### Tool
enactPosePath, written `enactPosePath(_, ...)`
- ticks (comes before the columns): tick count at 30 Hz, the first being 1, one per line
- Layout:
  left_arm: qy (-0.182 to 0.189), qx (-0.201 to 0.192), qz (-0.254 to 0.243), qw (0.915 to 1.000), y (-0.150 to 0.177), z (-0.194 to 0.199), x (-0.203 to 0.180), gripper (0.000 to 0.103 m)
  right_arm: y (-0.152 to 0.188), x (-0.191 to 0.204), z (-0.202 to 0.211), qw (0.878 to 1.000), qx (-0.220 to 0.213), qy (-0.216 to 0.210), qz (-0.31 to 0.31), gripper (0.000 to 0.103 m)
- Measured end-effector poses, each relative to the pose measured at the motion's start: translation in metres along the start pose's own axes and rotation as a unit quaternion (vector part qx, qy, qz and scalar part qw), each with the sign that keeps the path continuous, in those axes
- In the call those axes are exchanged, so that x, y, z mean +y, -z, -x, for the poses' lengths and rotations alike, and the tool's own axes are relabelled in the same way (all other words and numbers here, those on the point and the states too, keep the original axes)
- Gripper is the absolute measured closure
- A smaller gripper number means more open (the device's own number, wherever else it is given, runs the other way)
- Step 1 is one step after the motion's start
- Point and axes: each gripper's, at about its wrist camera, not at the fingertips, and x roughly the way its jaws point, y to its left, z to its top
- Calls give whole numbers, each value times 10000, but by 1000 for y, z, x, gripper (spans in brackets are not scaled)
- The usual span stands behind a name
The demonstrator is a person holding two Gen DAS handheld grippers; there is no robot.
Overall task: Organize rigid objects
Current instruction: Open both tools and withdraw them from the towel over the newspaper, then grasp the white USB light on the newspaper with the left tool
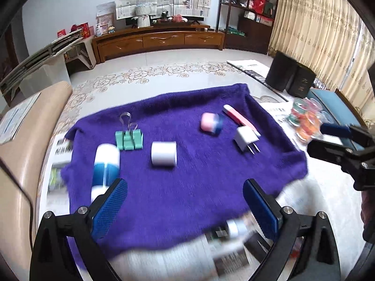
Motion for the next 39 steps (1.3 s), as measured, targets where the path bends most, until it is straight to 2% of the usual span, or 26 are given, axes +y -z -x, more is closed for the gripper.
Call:
enactPosePath(6,-98,15,38,9999,41,21,-20,3,53,-14,48,9993,-77,61,-358,12)
enactPosePath(8,-63,56,99,9999,51,22,-26,3,72,-18,57,9989,-39,117,-450,4)
enactPosePath(9,-50,85,121,9999,55,19,-29,3,82,-20,61,9986,-64,208,-473,0)
enactPosePath(11,-81,148,127,9998,60,13,-37,3,99,-23,65,9984,-78,311,-476,0)
enactPosePath(15,-179,264,104,9994,67,-4,-47,3,129,-29,67,9981,-81,214,-581,0)
enactPosePath(19,-273,279,246,9989,71,-16,-49,3,143,-34,67,9974,-146,121,-689,0)
enactPosePath(24,-349,219,529,9977,70,-24,-46,3,156,-39,69,9976,-228,245,-599,0)
enactPosePath(28,-461,138,553,9973,68,-29,-48,3,160,-40,67,9980,-166,232,-566,0)
enactPosePath(33,-401,75,623,9972,65,-32,-43,5,164,-33,67,9989,-154,231,-387,0)
enactPosePath(37,-267,2,599,9978,64,-32,-40,11,165,-31,67,9991,-141,202,-356,0)
enactPosePath(39,-283,7,509,9983,63,-31,-41,18,165,-31,69,9991,-161,201,-348,0)
